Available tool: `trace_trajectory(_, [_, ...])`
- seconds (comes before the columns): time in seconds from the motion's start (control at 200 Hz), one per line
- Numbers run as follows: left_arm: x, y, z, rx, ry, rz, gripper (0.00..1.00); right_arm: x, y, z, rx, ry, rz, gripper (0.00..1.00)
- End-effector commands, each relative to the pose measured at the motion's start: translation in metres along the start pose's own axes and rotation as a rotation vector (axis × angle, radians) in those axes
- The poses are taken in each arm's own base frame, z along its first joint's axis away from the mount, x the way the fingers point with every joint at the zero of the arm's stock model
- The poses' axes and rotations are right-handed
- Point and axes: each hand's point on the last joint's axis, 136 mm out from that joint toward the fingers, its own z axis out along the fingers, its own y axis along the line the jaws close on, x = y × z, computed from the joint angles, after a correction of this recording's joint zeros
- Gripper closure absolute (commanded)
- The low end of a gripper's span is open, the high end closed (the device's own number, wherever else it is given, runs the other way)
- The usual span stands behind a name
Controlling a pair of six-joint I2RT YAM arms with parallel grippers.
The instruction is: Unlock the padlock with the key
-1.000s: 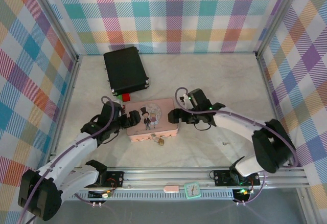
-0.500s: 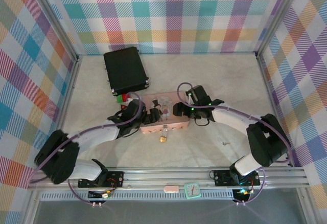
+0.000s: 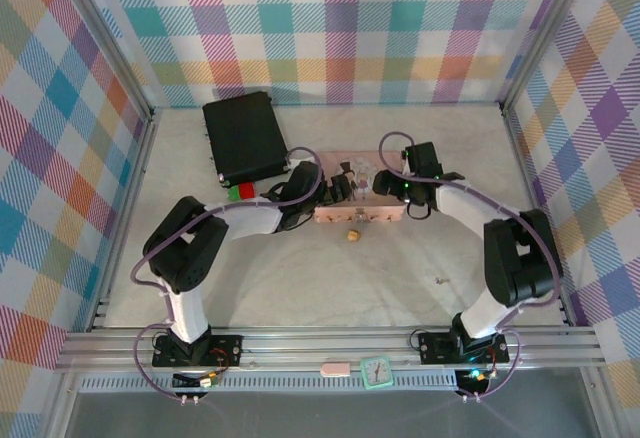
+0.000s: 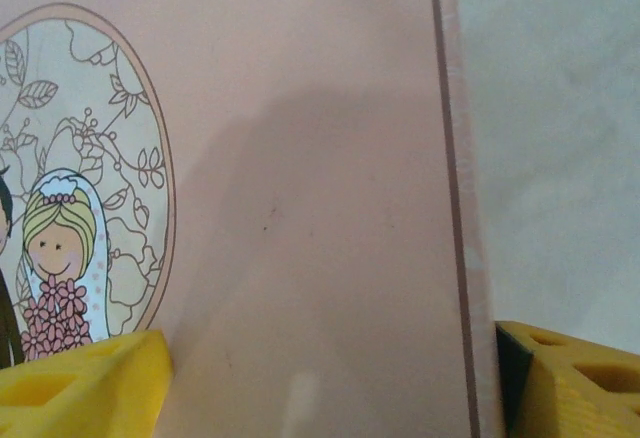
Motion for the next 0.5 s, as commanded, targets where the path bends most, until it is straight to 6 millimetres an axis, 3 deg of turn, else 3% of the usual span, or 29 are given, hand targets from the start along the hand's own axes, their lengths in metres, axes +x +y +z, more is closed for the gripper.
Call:
trace_trajectory(0.0, [-0.002,-0.048,0.007,0.159,0.025,0.059,0.01,0.003,0.044,0.020,-0.169,0.053,-0.056,0.19])
trace_trajectory(0.125, [-0.019,-0.034,0.018,0.123,0.009,0.077,0.00,-0.008,0.052,0.034,-0.189,0.065,-0.048,0.19])
trace_trajectory(0.21, [-0.033,-0.033,0.018,0.128,0.002,0.089,0.00,-0.017,0.052,0.032,-0.173,0.056,-0.047,0.17])
trace_trajectory(0.385, [-0.057,-0.046,-0.009,0.115,-0.013,0.189,0.00,-0.027,0.033,-0.008,-0.057,0.016,-0.072,0.08])
trace_trajectory(0.495, [-0.065,-0.048,-0.037,0.098,-0.011,0.236,0.00,-0.005,0.010,-0.036,0.055,0.071,-0.054,0.06])
